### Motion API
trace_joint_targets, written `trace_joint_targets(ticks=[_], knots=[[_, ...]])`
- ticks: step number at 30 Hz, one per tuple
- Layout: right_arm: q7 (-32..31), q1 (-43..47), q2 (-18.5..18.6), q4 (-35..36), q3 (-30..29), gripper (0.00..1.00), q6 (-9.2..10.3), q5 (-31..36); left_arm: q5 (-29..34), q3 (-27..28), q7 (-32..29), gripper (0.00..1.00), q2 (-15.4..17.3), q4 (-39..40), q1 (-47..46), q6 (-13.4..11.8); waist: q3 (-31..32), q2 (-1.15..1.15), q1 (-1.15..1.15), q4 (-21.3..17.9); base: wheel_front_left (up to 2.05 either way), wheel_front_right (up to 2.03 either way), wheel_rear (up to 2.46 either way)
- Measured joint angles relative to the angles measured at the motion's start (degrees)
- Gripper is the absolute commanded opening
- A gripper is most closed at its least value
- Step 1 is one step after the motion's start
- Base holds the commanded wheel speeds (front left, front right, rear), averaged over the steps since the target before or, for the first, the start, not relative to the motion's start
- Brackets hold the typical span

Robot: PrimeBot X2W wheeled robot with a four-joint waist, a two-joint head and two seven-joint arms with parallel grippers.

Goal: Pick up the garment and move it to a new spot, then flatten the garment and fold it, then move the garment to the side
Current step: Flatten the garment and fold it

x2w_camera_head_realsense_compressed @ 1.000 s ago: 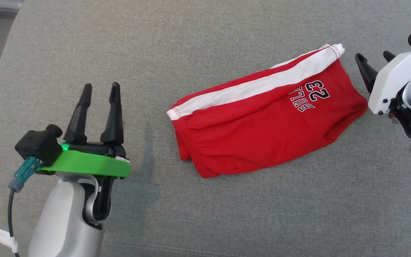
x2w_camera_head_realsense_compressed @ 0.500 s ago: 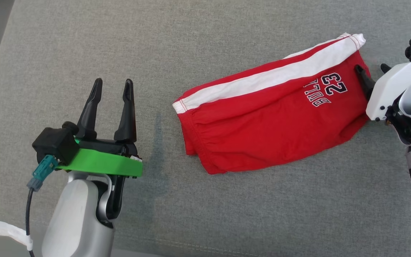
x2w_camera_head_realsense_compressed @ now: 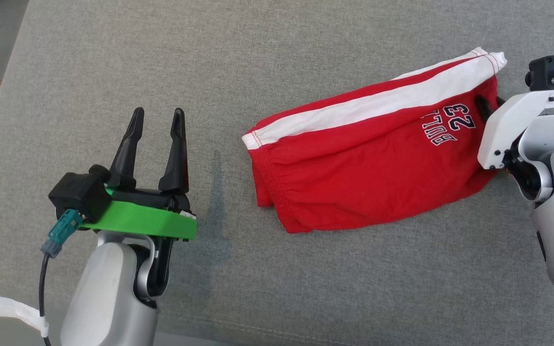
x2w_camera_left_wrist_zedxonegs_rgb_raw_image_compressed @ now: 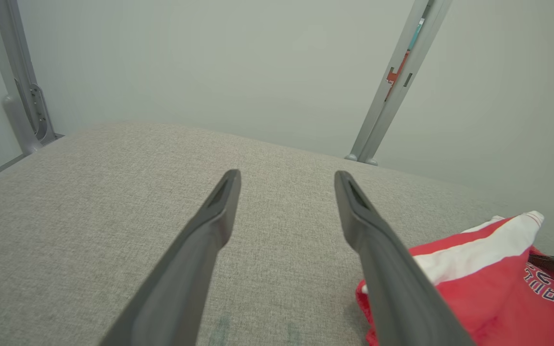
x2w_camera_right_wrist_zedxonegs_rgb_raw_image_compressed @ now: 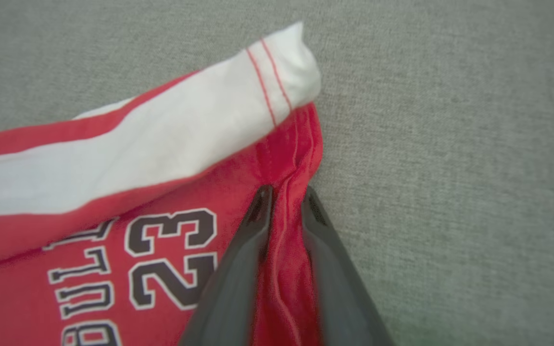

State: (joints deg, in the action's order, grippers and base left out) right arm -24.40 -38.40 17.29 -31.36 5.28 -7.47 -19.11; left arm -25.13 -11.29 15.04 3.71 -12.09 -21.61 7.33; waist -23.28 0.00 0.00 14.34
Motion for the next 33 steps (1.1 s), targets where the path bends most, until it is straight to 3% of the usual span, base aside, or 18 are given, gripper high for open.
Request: trace_joint_targets(ticks=[6,13,25,29,33], knots=[[4.45,1.43,-0.26,-0.05,-1.35,0.00,-0.15,-0.13,-0.48,0.00,0.00,1.00,0.33,-0.48,0.07,0.01,0.73,0.00,0.00,-1.26,0.00,0.00,0.00],[9.32,5.71,0.82,3.56,-9.16,0.00,-0.09,2.89,-0.68,-0.38,0.01,1.00,1.20,-1.07,0.49,0.03,2.54,0.00,0.00,-3.25,0.00,0.00,0.00],[5.75,11.29,-0.22,14.26,-19.39,0.00,-0.08,11.38,-1.13,-1.09,0.00,1.00,2.15,-1.64,1.25,0.03,5.62,0.00,0.00,-7.54,0.00,0.00,0.00],[4.10,12.49,-1.30,17.82,-19.26,0.00,-0.08,12.80,-1.41,-1.69,0.00,1.00,2.18,-2.09,1.32,0.04,6.60,0.00,0.00,-7.90,0.00,0.00,0.00],[1.63,13.55,-3.14,21.58,-15.23,0.00,-0.08,13.02,-1.90,-2.01,0.00,1.00,2.37,-2.37,1.91,0.04,7.64,0.00,0.00,-7.77,0.00,0.00,0.00]])
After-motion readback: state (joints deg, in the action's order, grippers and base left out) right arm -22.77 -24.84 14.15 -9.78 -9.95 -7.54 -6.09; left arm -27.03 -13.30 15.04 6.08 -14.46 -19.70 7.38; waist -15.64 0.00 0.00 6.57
